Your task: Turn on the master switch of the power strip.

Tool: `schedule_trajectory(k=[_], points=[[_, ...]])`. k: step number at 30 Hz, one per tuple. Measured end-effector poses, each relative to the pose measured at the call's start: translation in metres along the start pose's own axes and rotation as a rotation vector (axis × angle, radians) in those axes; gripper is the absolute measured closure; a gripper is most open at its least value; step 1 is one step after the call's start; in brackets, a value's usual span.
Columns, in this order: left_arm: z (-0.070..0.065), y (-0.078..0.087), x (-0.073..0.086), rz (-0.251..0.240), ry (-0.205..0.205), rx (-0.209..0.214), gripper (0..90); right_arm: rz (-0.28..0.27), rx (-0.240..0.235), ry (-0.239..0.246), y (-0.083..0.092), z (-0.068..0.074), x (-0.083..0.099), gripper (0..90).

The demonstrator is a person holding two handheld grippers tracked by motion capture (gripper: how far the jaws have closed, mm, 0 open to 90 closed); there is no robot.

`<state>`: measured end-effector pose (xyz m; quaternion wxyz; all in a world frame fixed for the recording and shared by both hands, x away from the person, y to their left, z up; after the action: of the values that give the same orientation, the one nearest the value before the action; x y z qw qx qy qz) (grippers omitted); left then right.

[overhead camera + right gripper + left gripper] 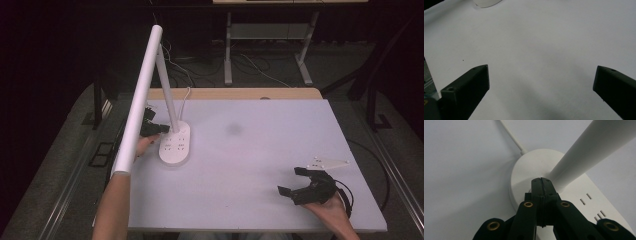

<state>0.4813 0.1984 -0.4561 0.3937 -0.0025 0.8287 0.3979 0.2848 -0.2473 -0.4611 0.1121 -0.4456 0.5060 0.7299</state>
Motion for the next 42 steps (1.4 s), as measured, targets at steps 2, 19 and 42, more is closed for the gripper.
schedule_trajectory(k=[2, 19, 42], points=[[0.001, 0.0, 0.0, 0.0, -0.002, 0.009, 90.0, 0.001, 0.0, 0.002, -0.001, 0.0, 0.0, 0.1], [0.008, -0.001, 0.003, -0.035, 0.073, 0.084, 90.0, 0.006, 0.008, -0.005, -0.002, -0.001, 0.002, 0.1], [0.003, -0.01, -0.006, 0.023, 0.042, 0.004, 90.0, -0.01, 0.02, -0.017, 0.003, -0.004, 0.002, 0.1]])
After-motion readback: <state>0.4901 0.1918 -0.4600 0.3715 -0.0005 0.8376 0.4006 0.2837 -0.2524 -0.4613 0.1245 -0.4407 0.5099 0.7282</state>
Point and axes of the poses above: each handheld gripper's, and its own axes: y roughly backward along the jaws, x roughly out of its underside, z roughly to its left, the point moved 6 cm from there along -y, roughly forward along the jaws, and after that the axes turned 13 degrees about x, right-handed, at the moved point
